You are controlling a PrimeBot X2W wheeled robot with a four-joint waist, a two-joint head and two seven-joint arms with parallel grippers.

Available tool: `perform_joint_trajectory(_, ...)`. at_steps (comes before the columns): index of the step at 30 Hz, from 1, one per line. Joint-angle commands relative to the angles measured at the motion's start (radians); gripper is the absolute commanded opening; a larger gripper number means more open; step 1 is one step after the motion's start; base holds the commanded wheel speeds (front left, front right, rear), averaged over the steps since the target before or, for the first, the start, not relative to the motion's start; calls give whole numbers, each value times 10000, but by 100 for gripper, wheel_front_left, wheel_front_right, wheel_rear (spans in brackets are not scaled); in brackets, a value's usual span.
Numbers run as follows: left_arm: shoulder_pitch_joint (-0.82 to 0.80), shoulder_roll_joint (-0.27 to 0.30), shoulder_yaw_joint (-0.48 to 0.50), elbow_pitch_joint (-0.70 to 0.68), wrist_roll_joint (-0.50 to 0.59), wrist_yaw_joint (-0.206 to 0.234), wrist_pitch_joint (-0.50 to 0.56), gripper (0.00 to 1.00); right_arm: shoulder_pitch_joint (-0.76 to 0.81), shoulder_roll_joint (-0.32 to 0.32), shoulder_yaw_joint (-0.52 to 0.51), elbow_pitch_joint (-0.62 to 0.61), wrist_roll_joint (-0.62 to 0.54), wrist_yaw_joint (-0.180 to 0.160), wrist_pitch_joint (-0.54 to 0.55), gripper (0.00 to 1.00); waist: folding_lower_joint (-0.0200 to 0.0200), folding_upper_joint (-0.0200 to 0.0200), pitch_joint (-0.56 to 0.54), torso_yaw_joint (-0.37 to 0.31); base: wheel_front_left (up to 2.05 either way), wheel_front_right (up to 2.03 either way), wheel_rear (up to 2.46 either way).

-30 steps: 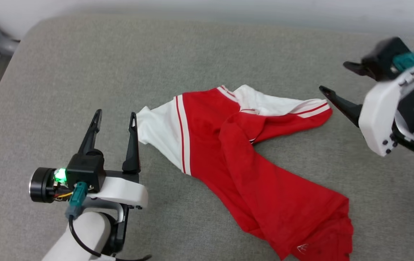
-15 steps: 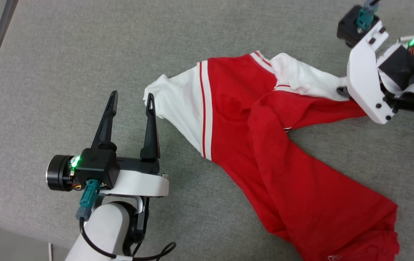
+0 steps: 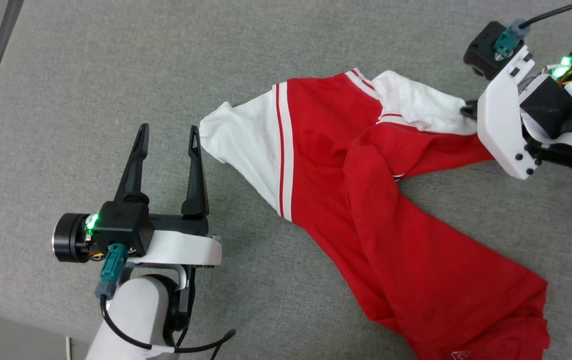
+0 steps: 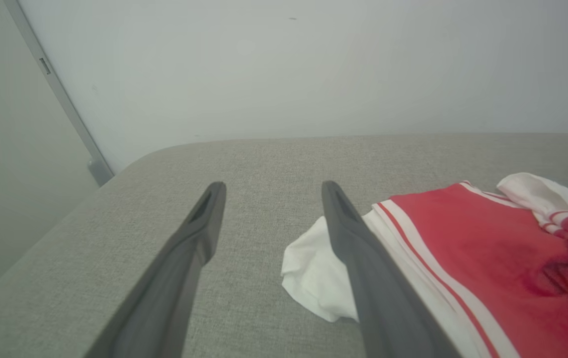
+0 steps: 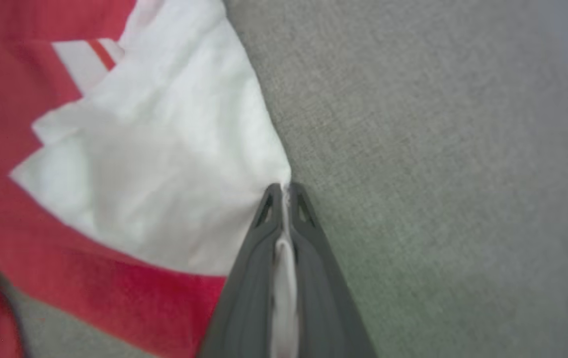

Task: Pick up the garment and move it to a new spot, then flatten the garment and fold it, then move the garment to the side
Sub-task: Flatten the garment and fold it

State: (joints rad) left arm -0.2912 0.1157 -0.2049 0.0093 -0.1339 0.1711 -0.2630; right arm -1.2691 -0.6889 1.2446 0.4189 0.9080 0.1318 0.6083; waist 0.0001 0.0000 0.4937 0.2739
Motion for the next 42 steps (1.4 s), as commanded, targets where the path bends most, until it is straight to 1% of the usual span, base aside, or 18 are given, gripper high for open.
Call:
perform_joint_trajectory(1, 72, -52, 81, 17, 67, -55, -24, 100, -95, 43, 51, 72, 89, -21, -316, 0, -1, 0, -164, -106, 0, 0, 0)
perform_joint_trajectory(4, 262, -112, 261, 80, 174, -149, -24, 100, -405, -53, -13, -101, 57, -18, -1543, 0, -1, 0, -509, -283, 0, 0, 0)
perform_joint_trajectory(7, 471, -124, 421, 117, 283, -215, -24, 100, -294, -298, 6, -387, 152, -17, -2586, 0, -1, 0, -936, -481, 0, 0, 0)
perform_joint_trajectory(11, 869, -132, 597, 197, 397, -314, -24, 100, 234, -865, 21, -957, 242, -17, -3729, 0, -1, 0, -1518, -752, 0, 0, 0)
perform_joint_trajectory(16, 1443, -154, 753, 285, 474, -413, -24, 100, 1455, -1766, -37, -1565, 91, -18, -4852, 0, -1, 0, -2195, -1104, 0, 0, 0)
perform_joint_trajectory(19, 1764, -143, 860, 360, 504, -477, -24, 100, 2576, -2205, -143, -1722, 91, -18, -5226, 0, -1, 0, -2535, -1350, 0, 0, 0)
perform_joint_trajectory(22, 2079, -178, 882, 377, 537, -510, -24, 100, 3792, -2484, -318, -1627, 301, -17, -5537, 0, -1, 0, -2806, -1559, 0, 0, 0)
perform_joint_trajectory(26, 2316, -197, 927, 408, 592, -538, -24, 100, 5300, -2512, -674, -1046, 522, -18, -5940, 0, -1, 0, -3059, -1766, 0, 0, 0)
perform_joint_trajectory(28, 2409, -203, 954, 422, 606, -564, -24, 100, 5974, -2320, -908, -651, 791, -17, -6097, 0, -1, 0, -3135, -1854, 0, 0, 0)
perform_joint_trajectory(31, 2475, -221, 953, 456, 619, -628, -24, 100, 6767, -2012, -1130, 82, 881, -17, -6259, 0, -1, 0, -3222, -1943, 0, 0, 0)
perform_joint_trajectory(34, 2410, -197, 1011, 563, 588, -720, -24, 100, 7190, -1630, -1474, 796, 889, -18, -6566, 0, -1, 0, -3286, -1977, 0, 0, 0)
perform_joint_trajectory(35, 2399, -195, 1019, 597, 591, -738, -24, 100, 7303, -1505, -1579, 989, 835, -18, -6689, 23, -1, 0, -3322, -1982, 0, 0, 0)
perform_joint_trajectory(36, 2411, -199, 1031, 627, 598, -760, -24, 100, 7371, -1388, -1755, 1137, 829, -18, -6899, 100, -1, 0, -3360, -1991, 0, 0, 0)
perform_joint_trajectory(38, 2465, -199, 1051, 671, 625, -811, -24, 100, 7433, -1195, -2086, 1263, 805, -17, -7227, 100, -1, 0, -3450, -2010, 0, 0, 0)
perform_joint_trajectory(42, 2699, -249, 1019, 538, 719, -754, -24, 100, 7222, -1276, -2817, 1072, 427, -17, -7900, 100, -1, 0, -3607, -2028, 0, 0, 0)
